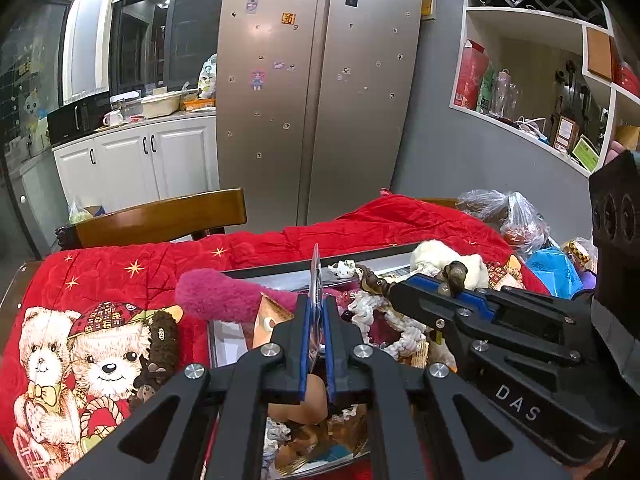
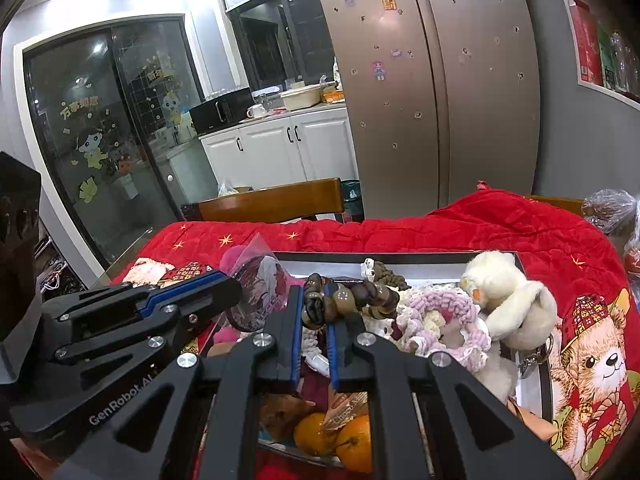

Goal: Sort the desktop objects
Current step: 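Lower the badge into the tray with the left gripper while the right lowers the bracelet, then open both grippers over the tray, releasing the badge and bracelet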

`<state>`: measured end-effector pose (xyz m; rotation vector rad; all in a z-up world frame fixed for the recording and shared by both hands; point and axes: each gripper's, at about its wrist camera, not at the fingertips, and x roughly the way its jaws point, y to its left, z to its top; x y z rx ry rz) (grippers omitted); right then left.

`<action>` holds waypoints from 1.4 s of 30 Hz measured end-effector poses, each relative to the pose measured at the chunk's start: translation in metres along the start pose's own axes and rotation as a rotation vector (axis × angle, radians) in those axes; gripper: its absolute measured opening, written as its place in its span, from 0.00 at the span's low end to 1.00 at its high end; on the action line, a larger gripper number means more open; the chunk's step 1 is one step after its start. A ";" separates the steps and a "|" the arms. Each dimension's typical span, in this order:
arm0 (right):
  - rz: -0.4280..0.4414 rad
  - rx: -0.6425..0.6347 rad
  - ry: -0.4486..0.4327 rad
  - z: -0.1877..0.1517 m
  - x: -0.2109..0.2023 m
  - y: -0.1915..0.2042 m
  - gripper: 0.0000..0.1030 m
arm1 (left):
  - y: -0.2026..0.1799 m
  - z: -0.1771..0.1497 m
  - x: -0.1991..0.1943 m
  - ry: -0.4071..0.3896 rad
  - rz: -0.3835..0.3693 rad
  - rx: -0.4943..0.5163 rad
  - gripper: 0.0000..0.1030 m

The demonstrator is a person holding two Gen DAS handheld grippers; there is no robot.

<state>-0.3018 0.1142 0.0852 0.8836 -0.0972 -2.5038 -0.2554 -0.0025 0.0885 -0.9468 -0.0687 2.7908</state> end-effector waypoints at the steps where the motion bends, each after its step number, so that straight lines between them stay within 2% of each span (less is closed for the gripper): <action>1: 0.003 0.003 0.000 0.000 0.000 -0.001 0.11 | -0.001 0.000 0.000 0.001 -0.002 0.002 0.06; 7: 0.020 0.018 0.009 0.000 -0.001 0.001 0.11 | -0.002 -0.001 0.000 0.003 -0.009 0.007 0.06; 27: -0.001 0.014 0.047 -0.006 0.014 0.002 0.11 | 0.003 0.001 0.001 0.010 -0.043 -0.016 0.07; 28: 0.003 0.020 0.047 -0.006 0.014 0.001 0.11 | 0.004 0.001 0.001 0.014 -0.049 -0.022 0.16; 29: 0.005 0.023 0.045 -0.005 0.014 -0.001 0.11 | 0.005 0.001 0.001 0.018 -0.050 -0.027 0.32; 32: -0.001 0.040 0.034 -0.004 0.012 -0.005 0.13 | 0.010 0.003 -0.001 -0.005 -0.035 -0.054 0.50; 34: -0.005 0.044 0.030 -0.004 0.011 -0.006 0.18 | 0.013 0.004 -0.001 0.003 -0.022 -0.060 0.57; 36: -0.011 0.048 0.034 -0.005 0.012 -0.007 0.25 | 0.016 0.005 -0.003 -0.007 -0.020 -0.065 0.58; 38: -0.028 0.055 0.031 -0.005 0.012 -0.009 0.40 | 0.019 0.006 -0.005 -0.012 -0.018 -0.074 0.61; 39: -0.035 0.061 0.027 -0.005 0.011 -0.010 0.44 | 0.021 0.006 -0.006 -0.013 -0.022 -0.080 0.63; 42: -0.027 0.078 0.021 -0.004 0.009 -0.014 0.64 | 0.028 0.008 -0.012 -0.046 -0.043 -0.111 0.71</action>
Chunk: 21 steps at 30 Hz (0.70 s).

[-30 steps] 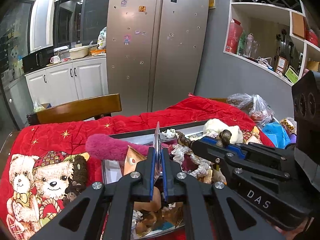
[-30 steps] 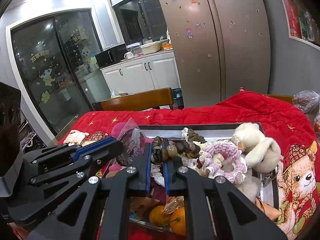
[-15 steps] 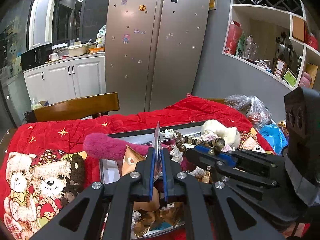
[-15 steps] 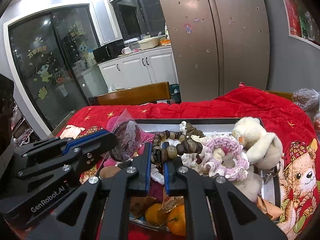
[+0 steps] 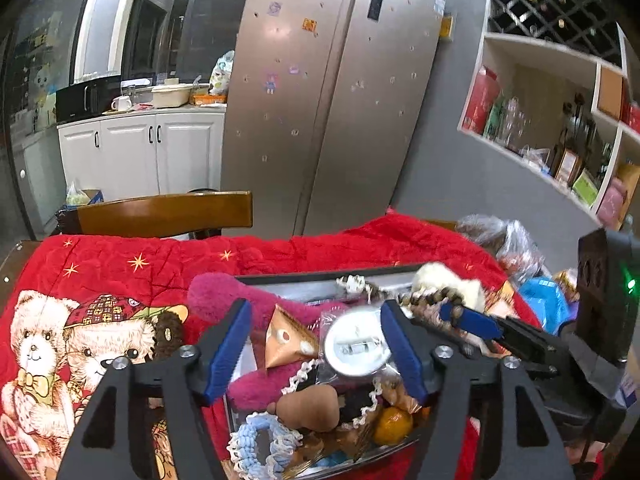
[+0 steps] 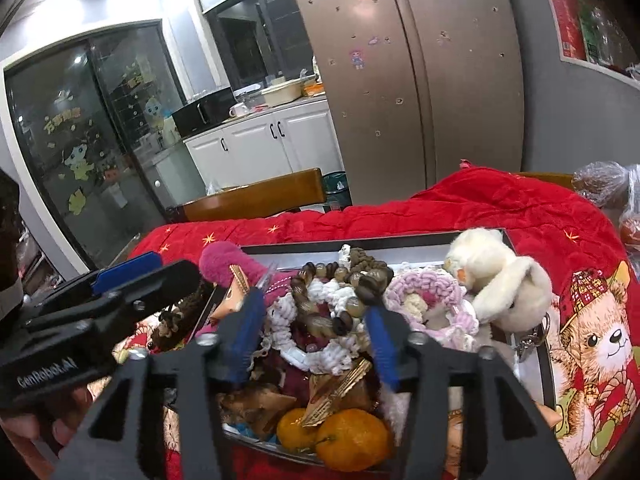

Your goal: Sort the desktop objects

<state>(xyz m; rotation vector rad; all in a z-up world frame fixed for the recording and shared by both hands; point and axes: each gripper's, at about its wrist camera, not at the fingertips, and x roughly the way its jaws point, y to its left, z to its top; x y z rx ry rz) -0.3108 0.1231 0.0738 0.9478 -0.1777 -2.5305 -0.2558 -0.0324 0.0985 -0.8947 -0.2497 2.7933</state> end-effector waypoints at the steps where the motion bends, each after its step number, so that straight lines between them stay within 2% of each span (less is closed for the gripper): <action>1: 0.009 -0.007 -0.004 0.001 -0.002 0.001 0.80 | 0.001 0.000 -0.001 -0.009 0.003 -0.005 0.78; 2: 0.014 -0.016 -0.013 0.002 -0.004 0.003 0.90 | 0.002 0.002 -0.004 -0.025 0.014 -0.007 0.80; 4: -0.002 -0.051 -0.047 0.003 -0.012 0.010 0.94 | 0.002 0.004 -0.009 -0.047 0.044 0.010 0.80; 6: -0.053 -0.090 -0.070 0.005 -0.020 0.018 0.99 | 0.000 0.006 -0.012 -0.055 0.065 0.035 0.81; 10: -0.096 -0.128 -0.095 0.008 -0.031 0.027 1.00 | 0.000 0.009 -0.016 -0.044 0.117 0.042 0.82; 13: -0.082 -0.125 -0.109 0.010 -0.041 0.029 1.00 | -0.001 0.012 -0.020 -0.044 0.152 0.049 0.82; 18: -0.124 -0.152 -0.158 0.015 -0.064 0.037 1.00 | -0.009 0.016 -0.039 -0.087 0.174 0.069 0.82; 21: -0.139 -0.147 -0.198 0.017 -0.090 0.045 1.00 | -0.020 0.017 -0.059 -0.117 0.152 0.084 0.82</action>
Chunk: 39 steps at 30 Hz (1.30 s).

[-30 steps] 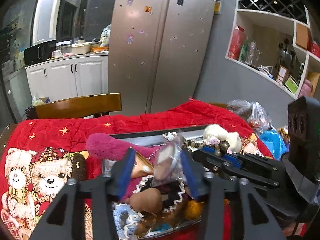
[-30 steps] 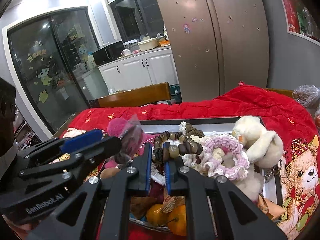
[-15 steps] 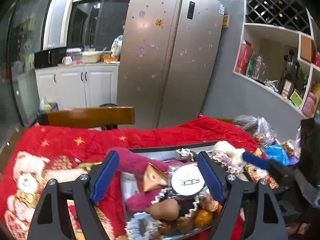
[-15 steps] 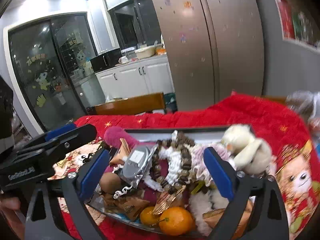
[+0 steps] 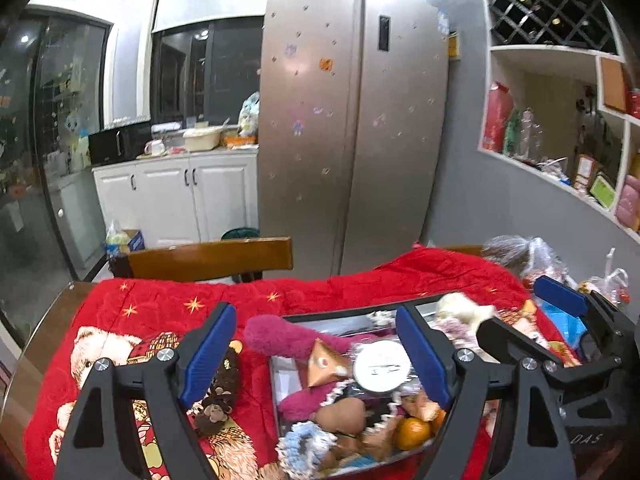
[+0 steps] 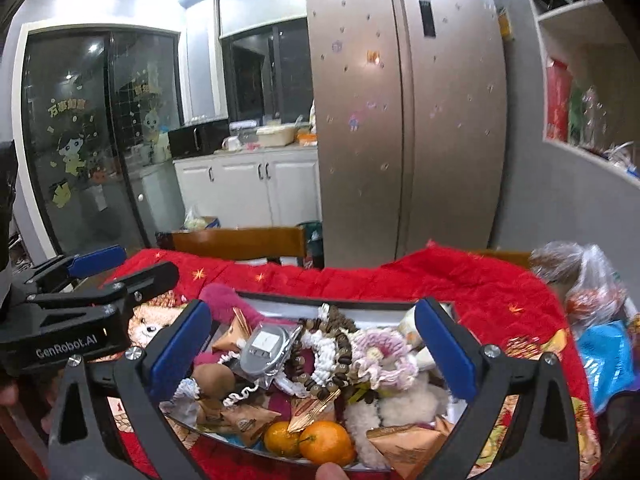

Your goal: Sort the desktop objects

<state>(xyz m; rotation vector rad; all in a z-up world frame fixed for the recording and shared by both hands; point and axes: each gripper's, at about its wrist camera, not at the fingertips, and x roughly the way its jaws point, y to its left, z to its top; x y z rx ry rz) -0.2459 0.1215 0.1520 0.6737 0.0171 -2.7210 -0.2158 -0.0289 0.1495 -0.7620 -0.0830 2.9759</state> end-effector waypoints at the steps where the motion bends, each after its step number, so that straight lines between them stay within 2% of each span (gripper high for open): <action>1: -0.003 0.010 -0.016 0.002 -0.011 0.002 1.00 | -0.002 0.001 -0.008 -0.009 -0.002 0.002 0.82; 4: -0.008 -0.004 -0.056 0.008 -0.048 0.006 1.00 | -0.007 0.002 -0.035 -0.031 -0.042 -0.001 0.82; 8: -0.078 0.001 -0.093 0.016 -0.093 0.008 1.00 | -0.012 0.000 -0.073 -0.073 -0.075 -0.009 0.84; 12: -0.009 0.048 -0.097 0.019 -0.130 0.006 1.00 | -0.014 -0.002 -0.098 -0.083 -0.023 -0.025 0.86; 16: -0.024 0.054 -0.143 0.007 -0.162 0.013 1.00 | -0.013 -0.014 -0.123 -0.116 -0.016 -0.031 0.87; 19: -0.033 0.034 -0.161 -0.011 -0.178 0.018 1.00 | -0.018 -0.029 -0.132 -0.101 0.008 0.007 1.00; 24: -0.018 0.019 -0.141 -0.044 -0.180 0.024 1.00 | -0.026 -0.075 -0.143 -0.141 0.058 0.035 1.00; 26: -0.034 0.024 -0.140 -0.062 -0.182 0.027 1.00 | -0.026 -0.096 -0.141 -0.114 0.096 0.026 1.00; 30: -0.033 0.013 -0.120 -0.095 -0.173 0.032 1.00 | -0.032 -0.135 -0.129 -0.029 0.065 0.087 1.00; 33: -0.048 0.017 -0.103 -0.122 -0.165 0.034 1.00 | -0.036 -0.165 -0.127 -0.074 0.065 0.113 1.00; 36: -0.062 0.007 -0.079 -0.143 -0.154 0.035 1.00 | -0.028 -0.184 -0.125 -0.070 0.019 0.077 1.00; 39: -0.094 -0.010 -0.078 -0.160 -0.147 0.037 1.00 | -0.014 -0.192 -0.123 -0.048 0.001 -0.014 1.00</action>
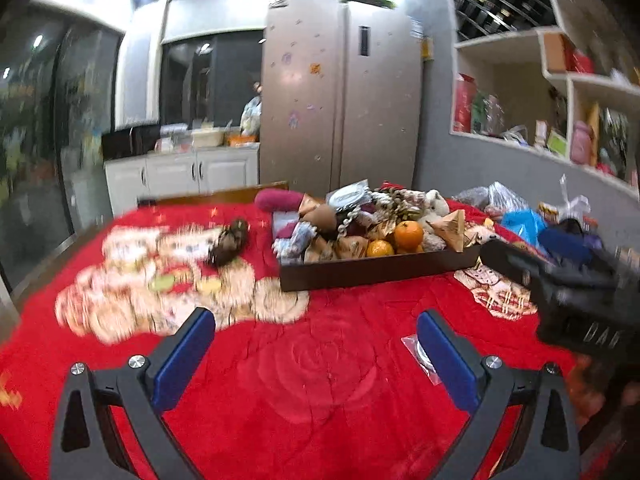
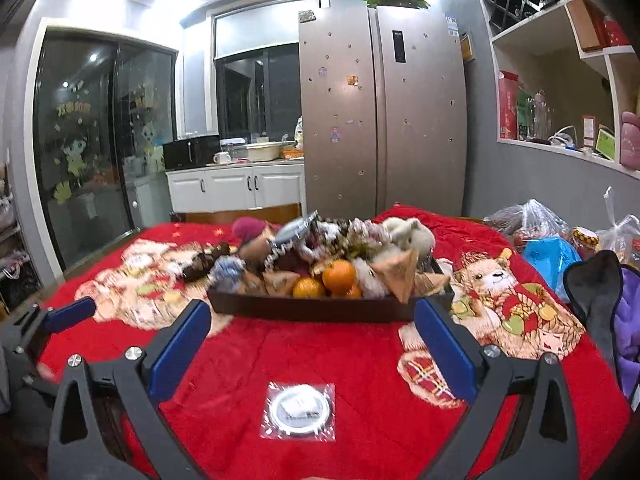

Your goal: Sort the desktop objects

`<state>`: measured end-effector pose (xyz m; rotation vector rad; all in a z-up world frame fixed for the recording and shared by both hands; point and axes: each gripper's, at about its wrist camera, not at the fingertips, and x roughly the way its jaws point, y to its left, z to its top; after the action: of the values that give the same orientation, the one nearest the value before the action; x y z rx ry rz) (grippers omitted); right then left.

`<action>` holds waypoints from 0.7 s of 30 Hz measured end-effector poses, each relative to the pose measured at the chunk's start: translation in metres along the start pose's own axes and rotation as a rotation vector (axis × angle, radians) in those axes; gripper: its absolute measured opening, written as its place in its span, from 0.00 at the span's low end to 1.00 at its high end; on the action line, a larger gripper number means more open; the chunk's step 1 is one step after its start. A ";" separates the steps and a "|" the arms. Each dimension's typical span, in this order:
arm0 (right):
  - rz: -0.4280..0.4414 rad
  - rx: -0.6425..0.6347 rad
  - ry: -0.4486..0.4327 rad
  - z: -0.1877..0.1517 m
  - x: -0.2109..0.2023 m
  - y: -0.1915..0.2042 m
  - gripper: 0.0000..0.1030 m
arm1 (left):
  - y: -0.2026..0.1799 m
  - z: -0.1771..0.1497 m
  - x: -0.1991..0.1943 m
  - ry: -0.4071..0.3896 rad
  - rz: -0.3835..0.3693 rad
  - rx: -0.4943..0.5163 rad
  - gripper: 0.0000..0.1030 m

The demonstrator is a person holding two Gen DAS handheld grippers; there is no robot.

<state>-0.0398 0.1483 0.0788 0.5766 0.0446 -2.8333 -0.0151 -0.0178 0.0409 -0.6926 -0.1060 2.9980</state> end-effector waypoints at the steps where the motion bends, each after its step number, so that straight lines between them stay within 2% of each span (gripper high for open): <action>1: -0.014 0.006 0.019 -0.004 0.003 0.000 1.00 | 0.005 -0.002 0.000 -0.017 0.042 -0.038 1.00; 4: -0.029 0.053 0.043 -0.014 0.010 -0.008 1.00 | 0.011 -0.003 -0.002 -0.044 0.165 -0.101 1.00; 5: -0.051 0.073 0.058 -0.016 0.013 -0.012 1.00 | 0.014 -0.002 -0.003 -0.049 0.181 -0.115 1.00; 8: -0.055 0.115 0.059 -0.019 0.017 -0.020 1.00 | 0.015 -0.002 -0.007 -0.062 0.155 -0.086 1.00; 11: -0.053 0.096 0.080 -0.024 0.023 -0.019 1.00 | 0.012 -0.002 -0.006 -0.060 0.133 -0.051 1.00; 15: -0.034 0.081 0.108 -0.029 0.030 -0.015 1.00 | 0.014 -0.003 -0.004 -0.051 0.109 -0.057 1.00; 21: -0.033 0.028 0.078 -0.030 0.025 -0.003 1.00 | 0.016 -0.004 -0.004 -0.051 0.139 -0.070 1.00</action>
<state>-0.0510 0.1474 0.0413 0.6989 0.0296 -2.8465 -0.0100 -0.0335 0.0378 -0.6561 -0.1726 3.1600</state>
